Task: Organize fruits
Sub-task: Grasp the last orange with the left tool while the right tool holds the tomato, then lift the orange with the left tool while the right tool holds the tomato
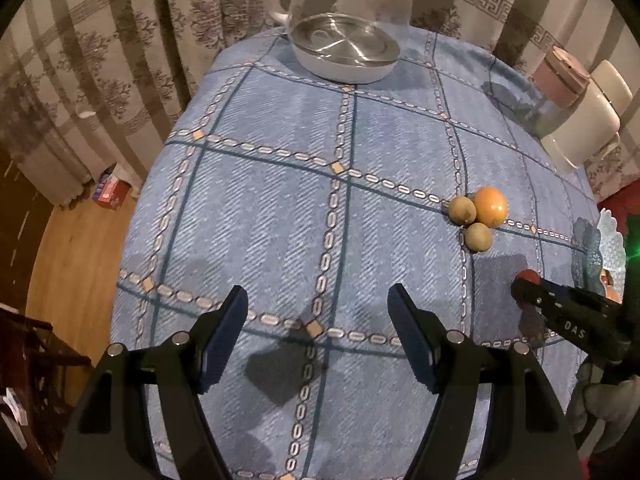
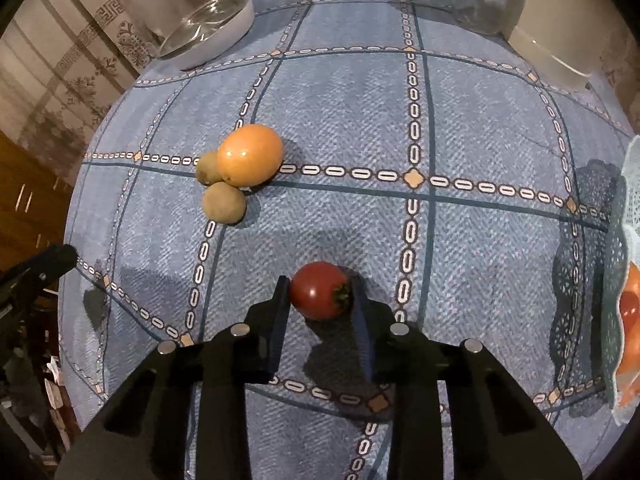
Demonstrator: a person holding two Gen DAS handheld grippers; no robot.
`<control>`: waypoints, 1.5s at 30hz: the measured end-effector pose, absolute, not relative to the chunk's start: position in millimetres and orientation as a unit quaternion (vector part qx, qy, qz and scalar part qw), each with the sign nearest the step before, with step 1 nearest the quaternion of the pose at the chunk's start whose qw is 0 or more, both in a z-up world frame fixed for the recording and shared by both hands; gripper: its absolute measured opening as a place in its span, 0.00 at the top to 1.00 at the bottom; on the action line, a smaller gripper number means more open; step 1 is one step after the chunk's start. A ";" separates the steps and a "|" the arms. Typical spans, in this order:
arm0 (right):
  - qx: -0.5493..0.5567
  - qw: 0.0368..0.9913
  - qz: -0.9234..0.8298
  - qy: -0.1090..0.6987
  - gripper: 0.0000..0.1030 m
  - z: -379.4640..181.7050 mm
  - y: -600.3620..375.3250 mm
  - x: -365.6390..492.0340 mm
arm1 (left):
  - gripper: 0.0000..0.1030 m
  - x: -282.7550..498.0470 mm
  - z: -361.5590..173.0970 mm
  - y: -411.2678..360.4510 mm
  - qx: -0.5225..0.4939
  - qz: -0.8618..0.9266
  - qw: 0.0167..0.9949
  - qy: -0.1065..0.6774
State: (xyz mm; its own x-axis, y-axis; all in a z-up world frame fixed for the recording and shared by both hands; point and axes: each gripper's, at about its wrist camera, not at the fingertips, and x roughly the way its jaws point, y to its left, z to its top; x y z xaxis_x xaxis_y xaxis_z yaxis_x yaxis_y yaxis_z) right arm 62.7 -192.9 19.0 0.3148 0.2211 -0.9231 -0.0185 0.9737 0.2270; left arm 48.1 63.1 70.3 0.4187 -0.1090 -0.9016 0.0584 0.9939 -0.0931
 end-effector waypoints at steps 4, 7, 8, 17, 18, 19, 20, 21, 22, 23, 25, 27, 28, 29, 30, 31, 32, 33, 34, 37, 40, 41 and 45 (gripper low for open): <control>0.103 0.806 0.070 0.579 0.70 23.7 -198.8 54.0 | 0.30 59.9 69.6 50.4 -0.017 -0.067 0.842 0.535; 0.116 0.806 0.066 0.577 0.70 26.3 -202.1 48.0 | 0.30 70.0 69.6 35.6 -0.007 -0.084 0.842 0.532; 0.119 0.806 0.065 0.577 0.70 26.8 -203.3 46.1 | 0.30 74.0 69.3 29.1 -0.003 -0.091 0.842 0.531; 0.147 0.805 0.057 0.572 0.70 31.9 -212.0 28.8 | 0.30 102.7 65.9 -25.3 0.033 -0.146 0.839 0.522; 0.149 0.805 0.057 0.571 0.70 32.5 -212.7 27.0 | 0.30 105.3 65.3 -31.1 0.038 -0.151 0.839 0.521; 0.149 0.805 0.056 0.571 0.70 32.6 -213.0 25.8 | 0.30 108.7 64.7 -38.1 0.042 -0.159 0.839 0.519; 0.150 0.805 0.056 0.571 0.70 32.5 -213.3 25.8 | 0.30 111.6 64.1 -43.8 0.047 -0.164 0.838 0.518; 0.152 0.805 0.055 0.571 0.70 32.5 -212.8 25.7 | 0.30 113.1 63.9 -47.3 0.050 -0.168 0.838 0.517; 0.154 0.805 0.054 0.571 0.70 32.9 -213.8 24.4 | 0.30 115.6 62.9 -53.0 0.055 -0.174 0.838 0.515; 0.155 0.804 0.054 0.571 0.70 33.4 -214.1 23.7 | 0.30 117.6 62.0 -57.2 0.059 -0.178 0.837 0.514; 0.159 0.804 0.053 0.570 0.70 34.1 -215.1 21.9 | 0.30 120.8 59.2 -64.7 0.066 -0.188 0.836 0.512; 0.162 0.804 0.053 0.570 0.70 34.4 -215.2 21.1 | 0.30 125.4 54.7 -72.2 0.078 -0.193 0.834 0.511; 0.164 0.804 0.052 0.570 0.70 35.1 -217.7 16.9 | 0.30 127.0 52.9 -74.7 0.081 -0.196 0.833 0.511; 0.166 0.803 0.052 0.570 0.70 35.1 -217.9 16.0 | 0.30 128.8 51.4 -77.6 0.085 -0.199 0.832 0.511; 0.167 0.803 0.052 0.570 0.70 35.1 -217.7 15.3 | 0.30 130.2 49.7 -80.2 0.089 -0.202 0.831 0.510; 0.168 0.803 0.052 0.570 0.70 35.0 -217.3 14.9 | 0.32 132.2 47.1 -84.0 0.096 -0.207 0.829 0.510; 0.169 0.802 0.052 0.571 0.70 34.8 -217.1 13.9 | 0.33 133.8 45.2 -87.3 0.102 -0.212 0.827 0.511; 0.170 0.801 0.052 0.571 0.70 34.4 -217.0 12.7 | 0.35 134.4 43.7 -89.5 0.105 -0.216 0.826 0.511; 0.170 0.801 0.052 0.572 0.70 34.4 -216.7 11.8 | 0.37 135.6 41.6 -92.6 0.110 -0.221 0.824 0.510; 0.173 0.800 0.051 0.572 0.70 34.1 -216.8 9.0 | 0.43 138.2 35.5 -98.7 0.119 -0.231 0.818 0.513; 0.176 0.800 0.049 0.572 0.70 34.8 -217.4 6.7 | 0.47 139.8 30.4 -100.0 0.121 -0.233 0.815 0.517; 0.176 0.800 0.049 0.571 0.70 35.0 -217.5 6.4 | 0.47 139.8 30.0 -100.2 0.120 -0.234 0.815 0.517; 0.176 0.800 0.049 0.572 0.70 34.7 -216.7 5.8 | 0.52 140.1 31.5 -99.4 0.116 -0.241 0.815 0.513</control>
